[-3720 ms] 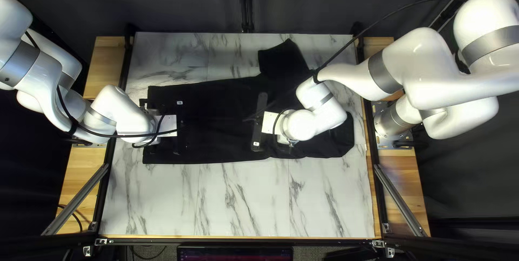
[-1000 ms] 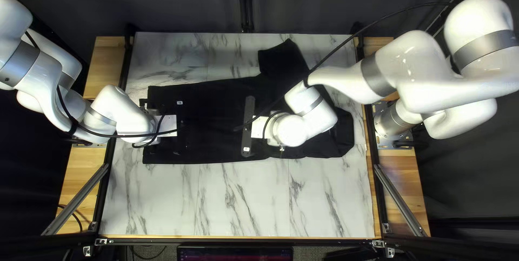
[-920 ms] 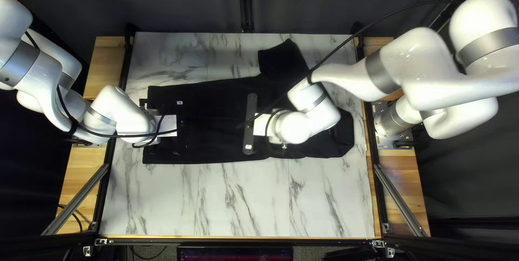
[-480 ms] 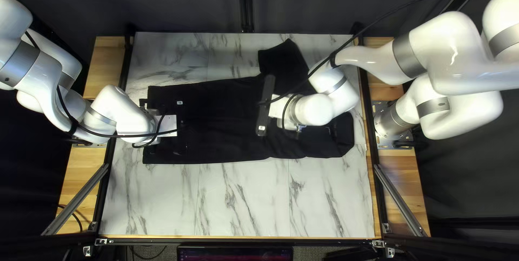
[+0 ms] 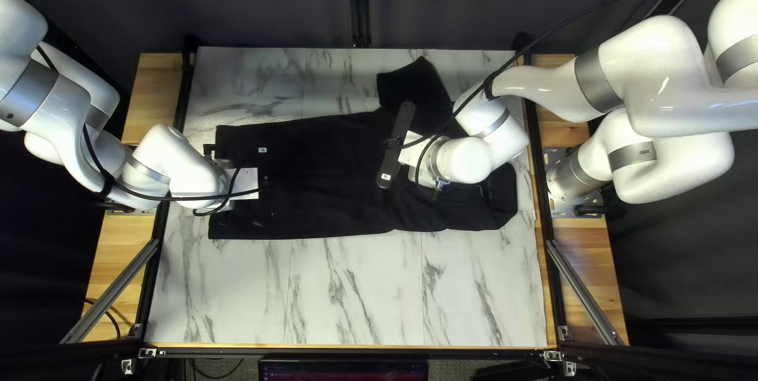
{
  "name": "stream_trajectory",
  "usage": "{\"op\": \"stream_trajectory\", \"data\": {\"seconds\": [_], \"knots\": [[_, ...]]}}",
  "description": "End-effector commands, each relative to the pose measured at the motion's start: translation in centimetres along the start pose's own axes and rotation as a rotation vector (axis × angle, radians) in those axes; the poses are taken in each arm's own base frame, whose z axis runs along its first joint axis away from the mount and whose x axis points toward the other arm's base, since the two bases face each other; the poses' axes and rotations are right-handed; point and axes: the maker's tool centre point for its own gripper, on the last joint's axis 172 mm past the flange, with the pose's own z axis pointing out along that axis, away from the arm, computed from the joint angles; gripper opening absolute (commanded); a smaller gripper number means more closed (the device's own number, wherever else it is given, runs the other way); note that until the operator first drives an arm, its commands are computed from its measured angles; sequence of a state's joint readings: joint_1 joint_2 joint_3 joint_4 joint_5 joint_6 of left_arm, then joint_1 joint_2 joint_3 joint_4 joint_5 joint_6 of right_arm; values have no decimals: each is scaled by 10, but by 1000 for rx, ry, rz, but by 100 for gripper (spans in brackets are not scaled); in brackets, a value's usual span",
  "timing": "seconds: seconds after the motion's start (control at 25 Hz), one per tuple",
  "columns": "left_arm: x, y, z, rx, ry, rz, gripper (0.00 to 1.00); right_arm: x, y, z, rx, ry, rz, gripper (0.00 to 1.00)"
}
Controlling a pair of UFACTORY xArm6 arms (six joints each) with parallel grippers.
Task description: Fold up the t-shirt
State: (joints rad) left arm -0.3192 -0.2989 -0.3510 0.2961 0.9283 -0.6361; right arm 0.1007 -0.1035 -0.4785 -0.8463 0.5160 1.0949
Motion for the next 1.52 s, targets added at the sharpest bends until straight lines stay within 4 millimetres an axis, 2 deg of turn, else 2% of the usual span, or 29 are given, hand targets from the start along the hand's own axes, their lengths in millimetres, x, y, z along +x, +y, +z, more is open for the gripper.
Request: {"op": "stream_trajectory", "data": {"seconds": [0.04,0.2,0.32,0.68,0.72,0.76,0.8,0.84,0.92,1.16,1.52], "knots": [[0,0,0,0,0,0,100,-7,-18,-6,-18,-31,6,0],[0,0,0,0,0,0,100,-11,-35,-18,-31,-56,0,0],[0,0,0,0,0,0,100,-7,-44,-24,-35,-65,-10,1],[0,0,0,0,0,0,100,9,-77,-9,4,-118,53,1],[0,0,0,0,0,0,100,10,-78,-8,11,-125,70,4],[0,0,0,0,0,0,100,10,-79,-7,16,-131,81,22],[0,0,0,0,0,0,100,11,-80,-5,25,-141,98,34],[0,0,0,0,0,0,100,11,-80,-4,29,-144,105,64],[0,0,0,0,0,0,100,10,-82,-5,40,-151,117,100],[0,0,0,0,0,0,100,-14,-76,-17,24,-147,111,100],[0,0,0,0,0,0,100,-66,-85,-22,-55,-153,40,100]]}}
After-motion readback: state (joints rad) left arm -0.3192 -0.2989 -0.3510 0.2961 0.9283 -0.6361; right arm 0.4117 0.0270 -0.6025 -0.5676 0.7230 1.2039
